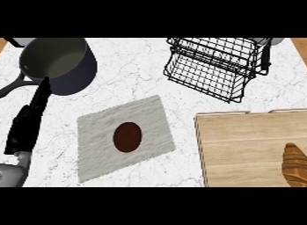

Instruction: Pick the croissant from the tray and place it in the tiered basket

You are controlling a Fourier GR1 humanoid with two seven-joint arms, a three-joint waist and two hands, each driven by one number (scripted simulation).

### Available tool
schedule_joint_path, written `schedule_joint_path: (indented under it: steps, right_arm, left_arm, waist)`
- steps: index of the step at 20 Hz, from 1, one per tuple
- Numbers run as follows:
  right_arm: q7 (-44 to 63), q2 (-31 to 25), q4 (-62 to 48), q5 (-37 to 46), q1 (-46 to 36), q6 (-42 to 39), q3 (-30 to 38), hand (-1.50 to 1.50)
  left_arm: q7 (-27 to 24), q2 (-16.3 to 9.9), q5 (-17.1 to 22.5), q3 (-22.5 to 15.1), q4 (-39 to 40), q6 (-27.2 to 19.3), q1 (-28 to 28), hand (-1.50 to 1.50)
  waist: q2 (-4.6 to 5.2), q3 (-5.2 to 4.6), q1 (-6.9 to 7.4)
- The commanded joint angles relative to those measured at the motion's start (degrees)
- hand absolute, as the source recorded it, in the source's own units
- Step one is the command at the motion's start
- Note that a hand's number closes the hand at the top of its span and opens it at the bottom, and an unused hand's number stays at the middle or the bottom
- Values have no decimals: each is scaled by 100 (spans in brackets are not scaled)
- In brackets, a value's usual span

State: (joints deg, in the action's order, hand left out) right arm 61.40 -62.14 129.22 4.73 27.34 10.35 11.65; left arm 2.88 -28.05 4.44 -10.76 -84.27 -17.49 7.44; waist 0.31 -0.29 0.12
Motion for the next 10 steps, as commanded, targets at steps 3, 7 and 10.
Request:
schedule_joint_path:
  steps: [3, 7, 10]
  right_arm:
    - [1713, -242, -72, -299, -744, -313, -294, -150]
    - [1882, -169, -157, -347, -807, -404, -828, -150]
    - [1977, -114, -425, -177, -1003, -399, -1097, -150]
  left_arm:
    - [13, 136, -64, 16, 239, 105, 281, 0]
    - [-335, 349, -186, -30, 528, 40, 288, 0]
    - [197, -10, -4, 239, 305, 294, 517, 0]
  waist:
    - [19, 15, 123]
    - [25, 11, 96]
    - [9, 19, 132]
